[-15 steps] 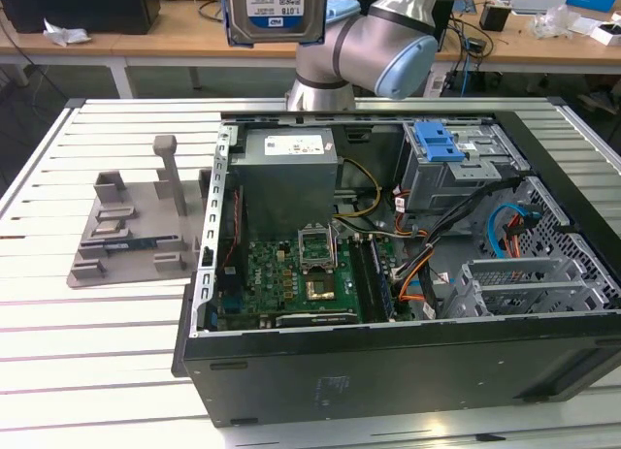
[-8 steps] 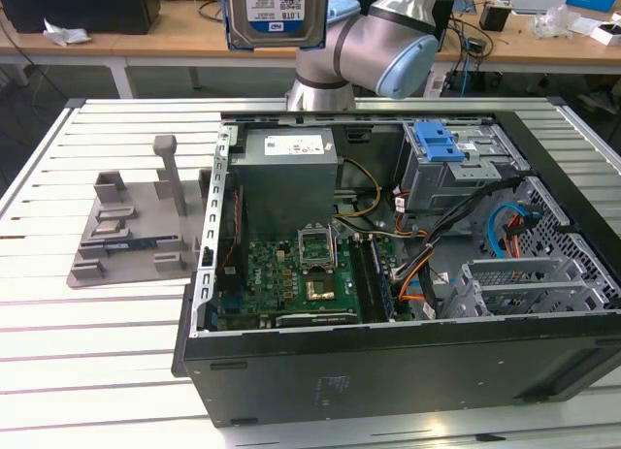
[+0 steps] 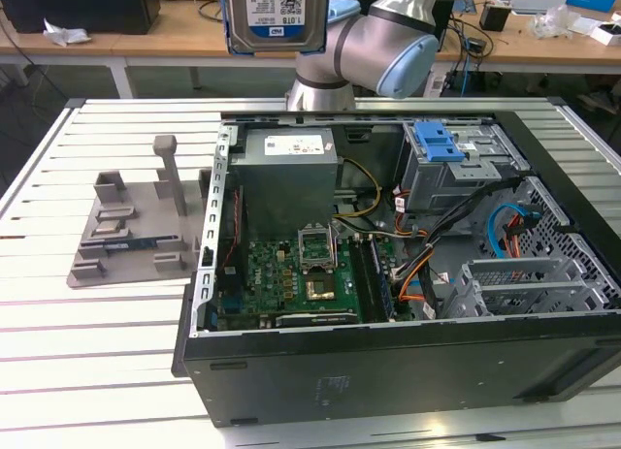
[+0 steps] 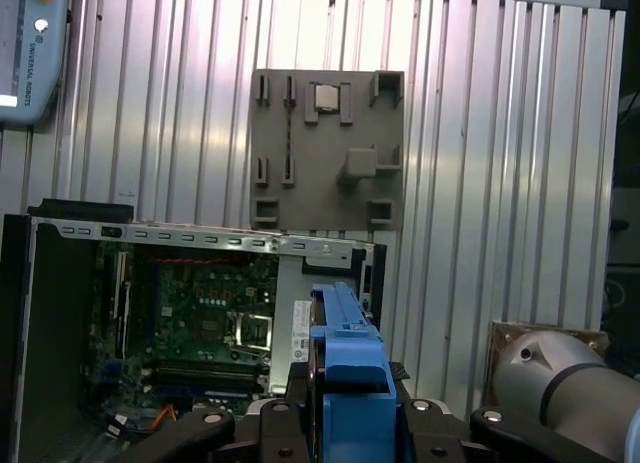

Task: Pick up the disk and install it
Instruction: 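Pick up the disk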

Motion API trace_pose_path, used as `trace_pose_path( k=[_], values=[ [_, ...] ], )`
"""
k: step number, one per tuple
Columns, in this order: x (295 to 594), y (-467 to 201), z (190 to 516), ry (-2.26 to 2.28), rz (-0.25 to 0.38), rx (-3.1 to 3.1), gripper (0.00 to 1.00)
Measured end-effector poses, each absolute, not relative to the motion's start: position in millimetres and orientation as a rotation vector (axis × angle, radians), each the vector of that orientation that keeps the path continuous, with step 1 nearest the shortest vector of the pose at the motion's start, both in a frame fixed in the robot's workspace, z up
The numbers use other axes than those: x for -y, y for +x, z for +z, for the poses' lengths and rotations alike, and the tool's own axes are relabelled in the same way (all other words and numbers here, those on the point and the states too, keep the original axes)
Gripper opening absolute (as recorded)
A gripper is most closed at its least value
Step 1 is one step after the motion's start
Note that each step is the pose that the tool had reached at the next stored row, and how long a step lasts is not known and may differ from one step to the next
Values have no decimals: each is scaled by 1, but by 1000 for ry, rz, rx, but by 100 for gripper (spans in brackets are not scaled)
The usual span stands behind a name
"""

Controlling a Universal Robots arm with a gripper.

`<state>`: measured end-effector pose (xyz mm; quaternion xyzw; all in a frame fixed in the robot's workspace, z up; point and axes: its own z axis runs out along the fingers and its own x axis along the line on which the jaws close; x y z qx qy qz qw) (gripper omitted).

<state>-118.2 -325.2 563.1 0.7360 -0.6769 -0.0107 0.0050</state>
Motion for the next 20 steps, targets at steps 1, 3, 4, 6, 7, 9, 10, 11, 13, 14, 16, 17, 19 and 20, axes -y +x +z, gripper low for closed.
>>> trace_pose_path(
  k=[1,3,4,6,7,9,10,11,13,14,16,17,19,20],
  values=[
    [326,-118,562,2305,-34,2120,37],
    [326,-118,561,2305,-34,2120,37],
    [327,-118,561,2305,-33,2120,37],
    [327,-118,559,2305,-34,2120,37],
    [328,-118,559,2305,-33,2120,37],
    [329,-118,557,2305,-34,2120,37],
    [329,-118,556,2305,-34,2120,37],
    [330,-118,556,2305,-34,2120,37],
    [331,-118,554,2305,-34,2120,37],
    [332,-118,553,2305,-34,2120,37],
    [333,-118,551,2305,-34,2120,37],
    [334,-118,550,2305,-33,2120,37],
    [334,-117,547,2305,-34,2120,37],
    [335,-117,547,2305,-34,2120,37]
  ],
)
